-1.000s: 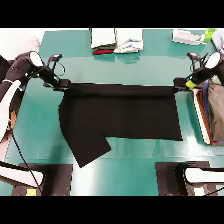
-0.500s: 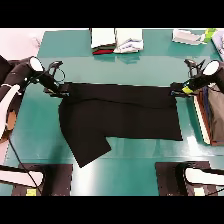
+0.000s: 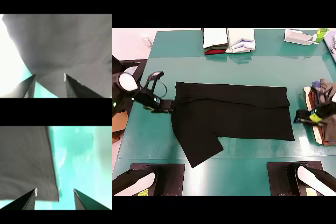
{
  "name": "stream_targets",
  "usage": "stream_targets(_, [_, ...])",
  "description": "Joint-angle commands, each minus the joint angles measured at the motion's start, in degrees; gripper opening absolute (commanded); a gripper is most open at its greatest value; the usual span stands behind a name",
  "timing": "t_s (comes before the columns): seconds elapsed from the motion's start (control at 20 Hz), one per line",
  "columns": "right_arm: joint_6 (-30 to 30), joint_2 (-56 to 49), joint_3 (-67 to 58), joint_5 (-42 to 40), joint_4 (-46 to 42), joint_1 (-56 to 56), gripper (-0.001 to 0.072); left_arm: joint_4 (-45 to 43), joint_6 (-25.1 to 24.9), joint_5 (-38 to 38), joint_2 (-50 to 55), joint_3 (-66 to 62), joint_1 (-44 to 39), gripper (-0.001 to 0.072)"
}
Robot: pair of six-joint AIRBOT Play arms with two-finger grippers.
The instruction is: Fold the shirts.
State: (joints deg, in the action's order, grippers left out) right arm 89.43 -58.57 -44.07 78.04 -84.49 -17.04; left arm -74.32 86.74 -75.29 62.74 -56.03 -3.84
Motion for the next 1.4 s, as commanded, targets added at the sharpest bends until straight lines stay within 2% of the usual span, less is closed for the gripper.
stream_targets(0.0, [0.02, 3.30, 9.60, -0.33, 1.14, -1.86, 0.0538, 3.72, 0.26, 1.29, -3.23, 5.88, 0.04, 0.0417])
stream_targets(0.2, [0.02, 3.89, 12.96, -4.24, 8.00, -1.86, 0.0531, 3.98, 0.24, 2.49, -3.17, 5.92, 0.07, 0.0417])
stream_targets(0.55, [0.00, 3.89, 13.03, -5.66, 7.91, -1.84, 0.0496, 3.87, 0.20, 2.71, -3.17, 5.92, 0.07, 0.0417])
stream_targets(0.6, [-0.02, 3.89, 13.03, -5.66, 7.91, -1.84, 0.0445, 3.85, 0.17, 2.71, -3.17, 5.95, 0.07, 0.0417])
stream_targets(0.75, [-0.04, 3.89, 13.05, -5.95, 7.87, -1.84, 0.0419, 3.56, -0.20, 2.60, -3.17, 5.95, 0.07, 0.0417])
stream_targets(0.85, [-1.36, 3.89, 13.14, -5.95, 7.85, -1.84, 0.0230, 3.21, -0.20, 2.23, -3.17, 5.95, 0.07, 0.0417])
stream_targets(0.9, [-1.53, 3.89, 13.16, -5.88, 7.82, -1.84, 0.0183, 2.99, -0.20, 2.12, -3.17, 5.95, 0.07, 0.0417])
stream_targets(0.95, [-1.68, 3.91, 13.16, -5.90, 7.80, -1.84, 0.0070, 2.71, -0.20, 2.08, -3.17, 5.95, 0.07, 0.0417])
stream_targets(1.0, [-1.95, 3.91, 13.16, -5.99, 7.78, -1.84, 0.0017, 2.54, -0.20, 1.88, -3.17, 5.95, 0.07, 0.0417])
stream_targets(1.1, [-1.90, 3.93, 13.00, -5.92, 6.75, -1.86, 0.0015, 2.03, -0.48, 1.09, -3.17, 5.95, 0.07, 0.0416])
stream_targets(1.15, [-1.90, 3.93, 12.70, -5.27, 5.88, -1.86, 0.0016, 0.94, -1.29, 0.70, -3.21, 5.92, 0.07, 0.0339])
stream_targets(1.2, [-1.90, 3.93, 11.98, -4.31, 4.66, -1.86, 0.0015, -0.07, -3.30, 0.17, -3.26, 5.88, 0.07, 0.0083])
stream_targets(1.25, [-1.90, 4.15, 11.04, -3.41, 2.95, -1.86, 0.0015, -0.46, -3.85, -0.37, -3.26, 5.86, 0.07, 0.0045])
stream_targets(1.3, [-1.92, 4.76, 10.14, -2.84, 1.66, -1.86, 0.0016, -0.46, -3.82, -0.92, -3.23, 5.86, 0.07, 0.0046])
stream_targets(1.35, [-1.95, 5.51, 9.11, -2.19, 1.36, -1.86, 0.0024, -0.26, -3.54, -1.36, -3.23, 5.88, 0.07, 0.0161])
